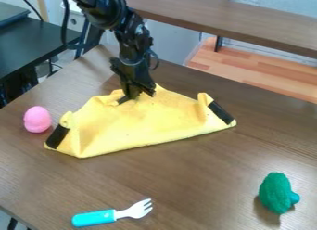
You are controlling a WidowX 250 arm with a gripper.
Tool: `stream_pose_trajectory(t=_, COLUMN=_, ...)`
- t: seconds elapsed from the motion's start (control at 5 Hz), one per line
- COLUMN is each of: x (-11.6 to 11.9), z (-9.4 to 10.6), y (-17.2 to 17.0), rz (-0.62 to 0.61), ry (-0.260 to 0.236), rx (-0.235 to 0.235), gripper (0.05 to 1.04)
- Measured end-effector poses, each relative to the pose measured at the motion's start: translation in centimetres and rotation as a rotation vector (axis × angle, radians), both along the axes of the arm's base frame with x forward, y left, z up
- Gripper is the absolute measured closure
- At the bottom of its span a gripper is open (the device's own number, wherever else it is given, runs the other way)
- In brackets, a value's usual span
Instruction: Unfold the cloth from top to bottom
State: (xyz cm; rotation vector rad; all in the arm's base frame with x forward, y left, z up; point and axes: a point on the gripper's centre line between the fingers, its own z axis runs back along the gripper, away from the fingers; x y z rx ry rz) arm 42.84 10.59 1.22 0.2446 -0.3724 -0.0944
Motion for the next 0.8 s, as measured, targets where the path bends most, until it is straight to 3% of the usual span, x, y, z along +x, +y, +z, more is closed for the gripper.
stream_pose_trajectory(t=0.2, x=-0.4, z=-0.3, y=-0.4, rz=-0.007, ry=0.014, rx=-0.029, gripper=1.022)
stream_pose_trajectory(t=0.8, x=-4.5, z=5.6, y=-4.9, rz=-0.131, ry=-0.063, rx=-0.143, gripper=1.034)
